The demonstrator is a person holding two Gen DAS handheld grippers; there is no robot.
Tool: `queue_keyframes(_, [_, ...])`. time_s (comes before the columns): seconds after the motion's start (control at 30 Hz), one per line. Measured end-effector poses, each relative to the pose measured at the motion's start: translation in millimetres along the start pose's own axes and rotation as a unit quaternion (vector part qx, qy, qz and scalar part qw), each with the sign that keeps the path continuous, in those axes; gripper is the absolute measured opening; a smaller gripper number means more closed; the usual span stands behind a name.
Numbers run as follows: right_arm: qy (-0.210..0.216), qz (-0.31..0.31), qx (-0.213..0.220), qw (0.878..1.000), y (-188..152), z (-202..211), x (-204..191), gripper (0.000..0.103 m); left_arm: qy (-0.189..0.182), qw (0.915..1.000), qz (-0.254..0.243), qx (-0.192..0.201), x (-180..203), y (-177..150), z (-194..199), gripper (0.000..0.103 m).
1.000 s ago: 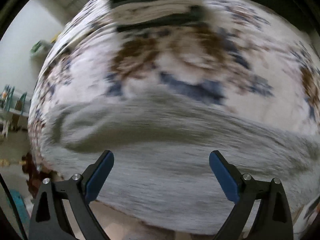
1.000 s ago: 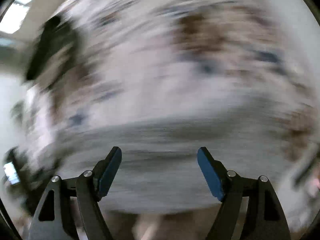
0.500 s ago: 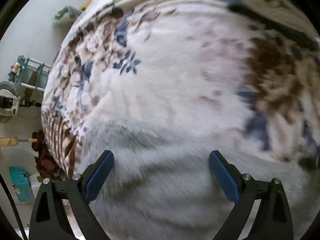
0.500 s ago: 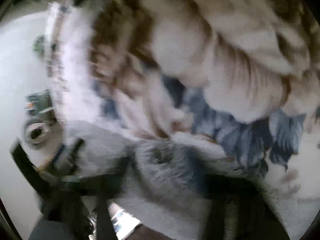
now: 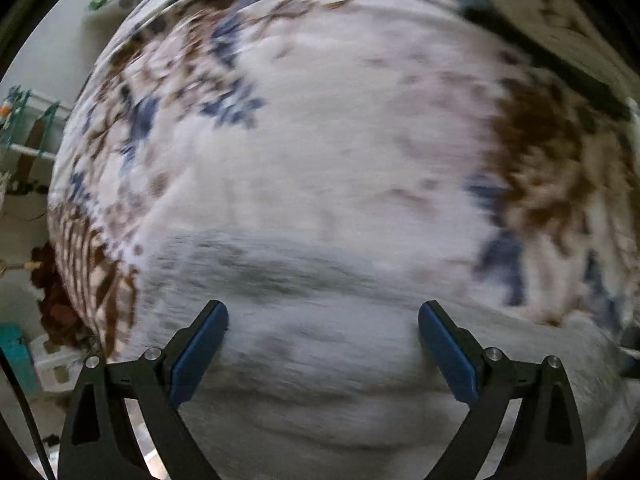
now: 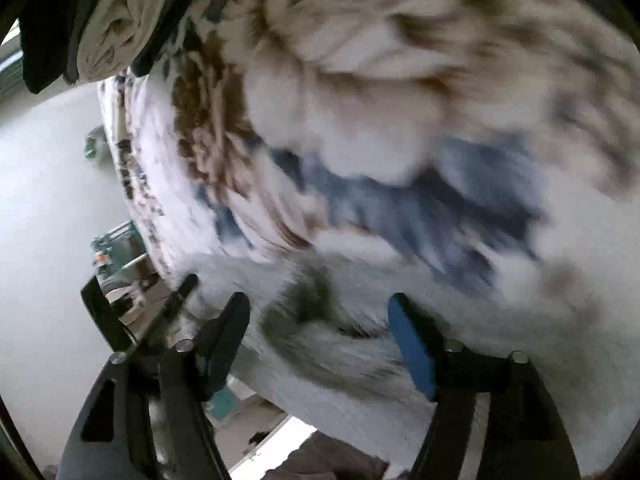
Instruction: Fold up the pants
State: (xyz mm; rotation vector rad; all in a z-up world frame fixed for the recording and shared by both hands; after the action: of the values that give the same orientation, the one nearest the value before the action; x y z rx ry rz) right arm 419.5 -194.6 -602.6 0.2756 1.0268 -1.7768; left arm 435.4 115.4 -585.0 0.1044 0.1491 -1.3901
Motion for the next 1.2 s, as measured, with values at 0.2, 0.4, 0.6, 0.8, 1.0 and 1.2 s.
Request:
queue_keyframes(0.2, [0.002,0.062,-0.176,0.982,-43.4,-64.0,-26.5,0.074,-0.021,0.9993,-0.032,-0.002,43.6,-5.3,0.1,0.097])
queue_keyframes(0.4, [-0.005,0.063,-0.159,0.985,-61.4,-68.7,-4.0,0.074,-0.016,0.9996,-0.021,-0.013,40.7,-10.1,-9.2,0.097])
queue_keyframes(0.6, [0.018,-0.003,-0.096,0.995,-10.4,-76.5,3.8,0.054,0.001,0.9999,-0.01,-0.006,24.9,-6.5,-11.0,0.097])
queue_keyframes(0.8, [0.002,0.026,-0.021,0.999,24.2,-17.0,-33.4,0.019,-0.004,0.9999,0.006,0.011,7.0,-5.8,1.6,0.097])
queue_keyframes(1.0, [-0.045,0.048,-0.088,0.994,44.1,-14.0,-32.5,0.04,-0.012,0.9997,0.018,0.006,5.9,-1.4,-4.0,0.097])
queue_keyframes(1.2, [-0.153,0.099,-0.093,0.979,72.5,-31.8,-61.4,0.02,-0.006,0.9999,0.012,0.009,7.1,-0.8,-4.4,0.097])
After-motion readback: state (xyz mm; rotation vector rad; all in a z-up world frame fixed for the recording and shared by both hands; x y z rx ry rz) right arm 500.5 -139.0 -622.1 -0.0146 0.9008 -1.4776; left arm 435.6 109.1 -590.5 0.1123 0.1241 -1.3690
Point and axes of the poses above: each gripper's, at about its wrist camera, not at the fingertips, and z roughly against the way its jaws point, x to its right, y to its top, the point moved 5 cm from there along -z, roughly the way its jaws point, and after that the axes turned 3 degrees about -x, right-handed, at the moved point
